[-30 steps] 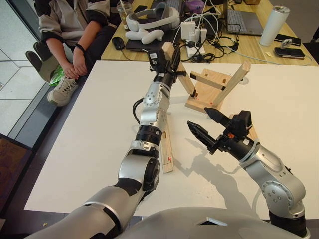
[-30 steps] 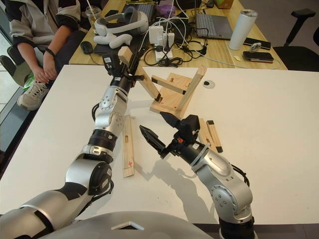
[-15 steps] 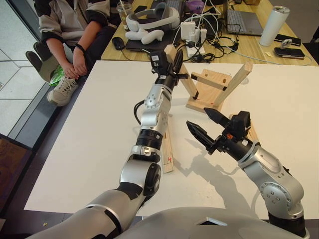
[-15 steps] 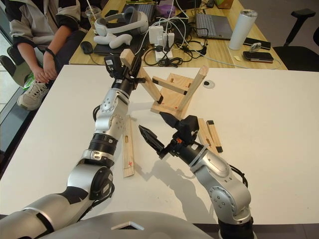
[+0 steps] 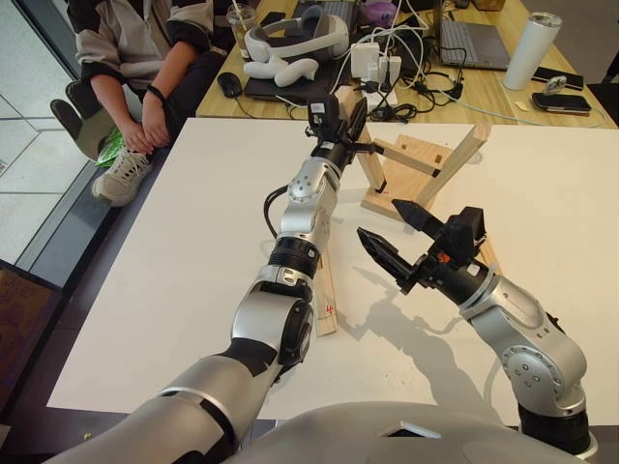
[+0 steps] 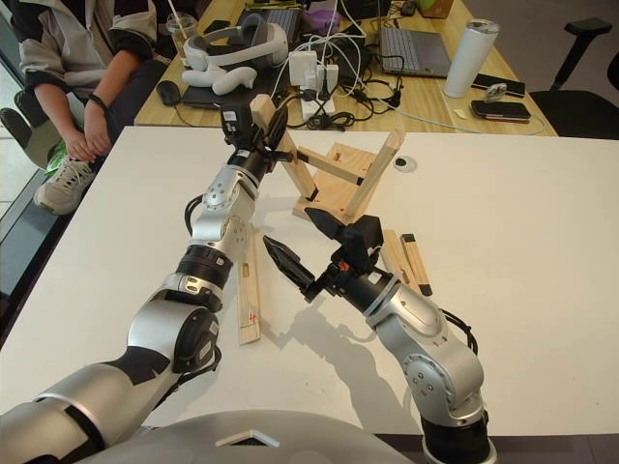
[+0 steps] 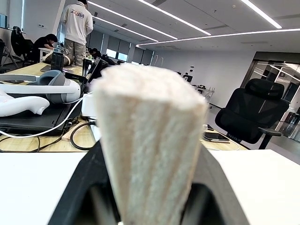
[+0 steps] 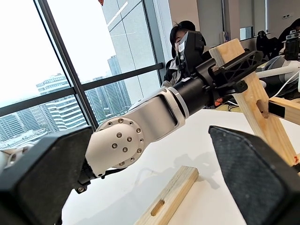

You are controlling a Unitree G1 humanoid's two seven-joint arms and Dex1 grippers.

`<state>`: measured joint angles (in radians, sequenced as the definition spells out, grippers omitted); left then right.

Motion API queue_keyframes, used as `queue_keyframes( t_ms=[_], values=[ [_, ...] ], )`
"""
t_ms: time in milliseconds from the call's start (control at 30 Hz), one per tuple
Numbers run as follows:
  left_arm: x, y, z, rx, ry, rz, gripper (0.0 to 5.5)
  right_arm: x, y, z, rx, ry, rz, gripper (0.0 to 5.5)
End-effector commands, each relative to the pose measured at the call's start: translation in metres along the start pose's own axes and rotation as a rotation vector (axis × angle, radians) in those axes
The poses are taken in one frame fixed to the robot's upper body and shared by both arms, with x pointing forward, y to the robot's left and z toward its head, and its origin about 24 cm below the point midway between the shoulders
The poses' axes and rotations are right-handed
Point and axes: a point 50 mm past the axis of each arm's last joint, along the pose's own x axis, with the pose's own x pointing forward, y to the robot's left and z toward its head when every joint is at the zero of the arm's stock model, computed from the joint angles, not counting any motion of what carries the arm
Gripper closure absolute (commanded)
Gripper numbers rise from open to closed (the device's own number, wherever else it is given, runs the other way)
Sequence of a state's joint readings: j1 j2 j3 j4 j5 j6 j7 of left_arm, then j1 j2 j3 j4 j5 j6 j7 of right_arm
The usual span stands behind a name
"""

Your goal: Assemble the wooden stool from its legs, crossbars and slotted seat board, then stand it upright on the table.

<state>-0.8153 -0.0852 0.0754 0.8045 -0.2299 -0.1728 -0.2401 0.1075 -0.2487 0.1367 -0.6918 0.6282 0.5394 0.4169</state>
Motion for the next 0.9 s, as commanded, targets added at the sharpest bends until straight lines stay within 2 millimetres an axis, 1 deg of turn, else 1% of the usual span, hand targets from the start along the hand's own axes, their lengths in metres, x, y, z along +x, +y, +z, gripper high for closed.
queue_keyframes(
  t_ms=[33, 167, 233, 300, 467, 533, 600, 700, 767, 833, 900],
  values=[
    [-0.015, 0.011, -0.023, 0.103, 0.144, 0.016, 4.49, 0.0, 0.001, -0.001, -0.017, -0.009, -0.022, 0.87],
    [-0.029, 0.028, -0.023, 0.099, 0.176, 0.087, 4.49, 0.001, 0.004, -0.003, -0.017, -0.023, -0.033, 0.87],
    [-0.036, 0.032, -0.022, 0.109, 0.196, 0.11, 4.49, 0.001, 0.005, -0.004, -0.018, -0.025, -0.034, 0.87],
    [-0.043, 0.033, -0.016, 0.137, 0.21, 0.129, 4.49, 0.001, 0.005, -0.004, -0.019, -0.026, -0.033, 0.87],
    [-0.054, 0.019, 0.01, 0.166, 0.233, 0.141, 4.49, -0.002, 0.004, -0.005, -0.028, -0.031, -0.049, 0.87],
    [-0.064, 0.01, 0.02, 0.158, 0.242, 0.147, 4.49, -0.003, 0.003, -0.005, -0.032, -0.039, -0.059, 0.87],
    [-0.075, 0.0, 0.025, 0.141, 0.259, 0.155, 4.49, -0.002, 0.004, -0.005, -0.03, -0.043, -0.059, 0.87],
    [-0.095, -0.012, 0.021, 0.091, 0.31, 0.179, 4.49, -0.002, 0.006, -0.006, -0.024, -0.042, -0.05, 0.87],
    [-0.103, -0.012, 0.014, 0.063, 0.352, 0.212, 4.49, -0.002, 0.007, -0.008, -0.02, -0.04, -0.046, 0.87],
    [-0.107, -0.008, 0.006, 0.047, 0.391, 0.257, 4.49, -0.001, 0.008, -0.009, -0.019, -0.035, -0.033, 0.87],
    [-0.105, -0.005, 0.002, 0.044, 0.412, 0.281, 4.49, 0.001, 0.008, -0.008, -0.023, -0.035, -0.021, 0.87]
  ],
)
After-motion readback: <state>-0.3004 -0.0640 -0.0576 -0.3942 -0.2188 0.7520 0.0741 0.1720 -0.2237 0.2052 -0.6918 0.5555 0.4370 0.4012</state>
